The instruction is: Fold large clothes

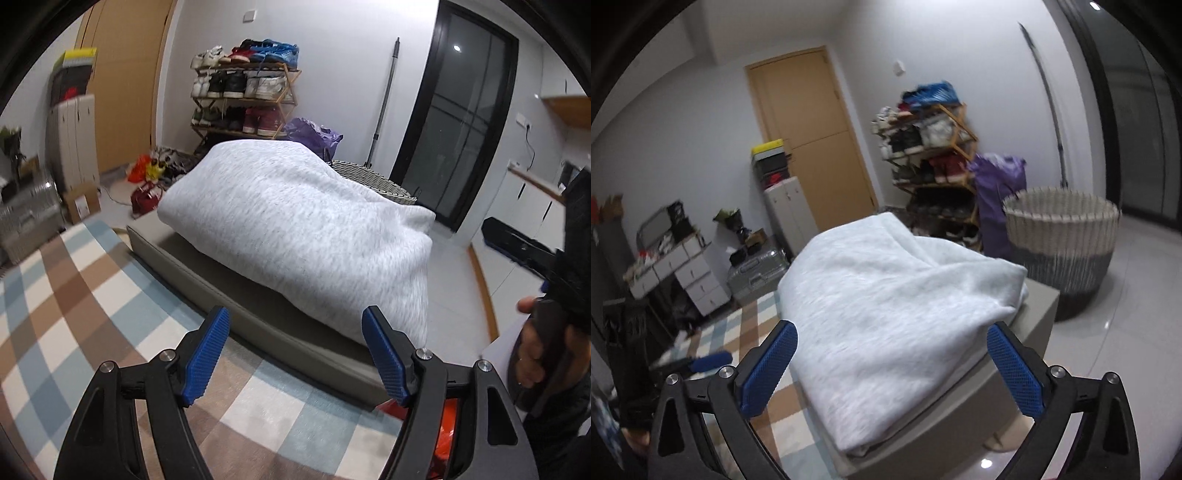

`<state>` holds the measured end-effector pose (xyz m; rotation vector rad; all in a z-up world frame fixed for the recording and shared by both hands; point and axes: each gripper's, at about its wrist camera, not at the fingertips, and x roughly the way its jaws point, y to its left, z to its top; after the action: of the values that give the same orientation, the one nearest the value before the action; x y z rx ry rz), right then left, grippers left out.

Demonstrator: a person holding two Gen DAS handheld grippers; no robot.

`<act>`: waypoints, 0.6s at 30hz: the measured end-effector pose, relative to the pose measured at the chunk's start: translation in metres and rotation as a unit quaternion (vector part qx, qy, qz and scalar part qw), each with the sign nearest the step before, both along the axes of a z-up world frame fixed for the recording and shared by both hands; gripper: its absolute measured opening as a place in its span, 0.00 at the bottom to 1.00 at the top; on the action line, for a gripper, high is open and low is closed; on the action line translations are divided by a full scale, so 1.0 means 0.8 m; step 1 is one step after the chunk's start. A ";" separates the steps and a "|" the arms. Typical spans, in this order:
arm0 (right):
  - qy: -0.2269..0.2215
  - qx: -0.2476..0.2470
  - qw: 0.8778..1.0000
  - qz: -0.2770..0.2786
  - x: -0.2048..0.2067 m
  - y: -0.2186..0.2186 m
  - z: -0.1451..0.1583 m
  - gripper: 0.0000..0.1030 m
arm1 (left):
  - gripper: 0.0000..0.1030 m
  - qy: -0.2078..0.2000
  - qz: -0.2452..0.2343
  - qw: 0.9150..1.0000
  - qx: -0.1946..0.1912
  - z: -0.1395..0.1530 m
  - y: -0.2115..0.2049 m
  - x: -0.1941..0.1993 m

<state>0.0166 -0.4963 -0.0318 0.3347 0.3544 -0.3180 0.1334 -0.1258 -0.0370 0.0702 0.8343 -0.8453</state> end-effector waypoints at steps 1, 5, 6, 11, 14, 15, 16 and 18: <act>0.003 -0.006 1.000 0.003 -0.003 0.010 0.001 1.00 | 0.69 -0.004 0.001 1.000 0.001 0.002 0.004 -0.002; 0.001 -0.019 1.000 0.014 -0.012 0.043 -0.002 1.00 | 0.87 -0.025 0.012 1.000 -0.015 0.018 0.011 -0.005; -0.001 -0.022 1.000 0.014 -0.016 0.050 -0.004 1.00 | 0.87 -0.033 0.016 0.999 -0.017 0.024 0.016 -0.011; -0.002 -0.008 1.000 0.024 -0.025 0.073 -0.008 1.00 | 0.96 -0.046 0.025 0.998 -0.022 0.035 0.035 -0.017; -0.003 -0.013 1.000 0.020 -0.029 0.083 -0.008 1.00 | 0.99 -0.064 0.032 0.997 -0.037 0.041 0.049 -0.022; -0.006 -0.016 1.000 0.018 -0.032 0.088 -0.008 1.00 | 0.99 -0.065 0.032 0.997 -0.040 0.042 0.053 -0.023; -0.011 -0.018 1.000 0.018 -0.035 0.093 -0.008 1.00 | 0.99 -0.064 0.030 0.997 -0.041 0.041 0.055 -0.023; -0.020 -0.024 0.999 0.013 -0.037 0.101 -0.009 1.00 | 0.99 -0.064 0.028 0.997 -0.042 0.040 0.057 -0.023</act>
<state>-0.0133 -0.4155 -0.0388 0.2895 0.3119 -0.2943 0.1150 -0.0799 -0.0047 0.0272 0.6772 -0.8141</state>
